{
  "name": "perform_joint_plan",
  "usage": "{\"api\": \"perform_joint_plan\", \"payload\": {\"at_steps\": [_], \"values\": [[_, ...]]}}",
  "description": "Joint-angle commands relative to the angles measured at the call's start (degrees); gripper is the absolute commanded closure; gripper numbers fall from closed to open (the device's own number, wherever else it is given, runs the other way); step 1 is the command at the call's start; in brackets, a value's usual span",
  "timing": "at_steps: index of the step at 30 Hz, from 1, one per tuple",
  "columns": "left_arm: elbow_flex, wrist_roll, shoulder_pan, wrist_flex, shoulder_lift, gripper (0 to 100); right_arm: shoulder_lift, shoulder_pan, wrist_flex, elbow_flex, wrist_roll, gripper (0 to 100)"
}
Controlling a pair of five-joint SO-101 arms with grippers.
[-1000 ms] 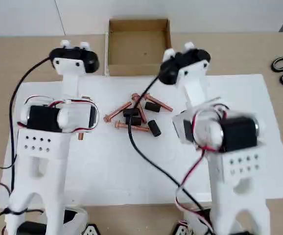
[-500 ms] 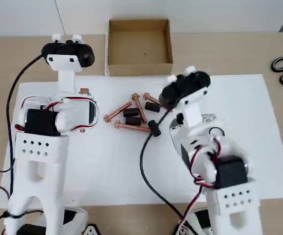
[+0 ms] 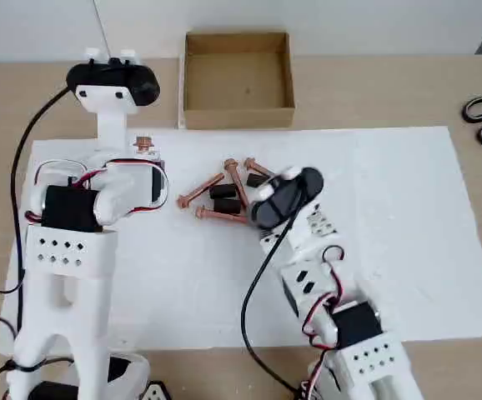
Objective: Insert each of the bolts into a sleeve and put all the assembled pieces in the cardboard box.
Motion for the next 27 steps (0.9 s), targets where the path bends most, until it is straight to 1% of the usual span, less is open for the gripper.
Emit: {"api": "perform_joint_plan", "payload": {"at_steps": [1, 4, 6, 9, 13, 15, 21, 27], "values": [[-2.5, 1.8, 0.5, -1.7, -2.5, 99, -6.2, -1.0, -3.2, 3.4, -0.5, 99.5], [-2.8, 5.4, 0.6, -1.7, -2.5, 99, -12.2, -1.0, -4.0, 7.1, -1.2, 99.5], [-2.8, 6.4, 1.6, -1.7, -2.5, 99, -16.6, -1.0, -4.1, 9.1, -4.4, 99.5], [-2.9, 6.3, 4.2, -1.8, -2.5, 99, -23.5, -1.0, -3.9, 12.5, -10.4, 99.5], [-4.1, 6.4, 8.1, -3.6, -2.9, 99, -30.9, -1.0, -3.9, 18.4, -14.3, 99.5], [-5.5, 6.4, 10.0, -4.3, -4.7, 99, -31.0, -1.0, -4.0, 20.0, -15.5, 99.5], [-5.6, 6.4, 16.4, -13.3, -11.4, 99, -30.5, -2.6, -4.0, 20.5, -17.8, 99.5], [-5.6, 6.4, 19.3, -16.5, -17.2, 99, -30.5, -2.6, -4.0, 20.7, -19.3, 99.5]]}}
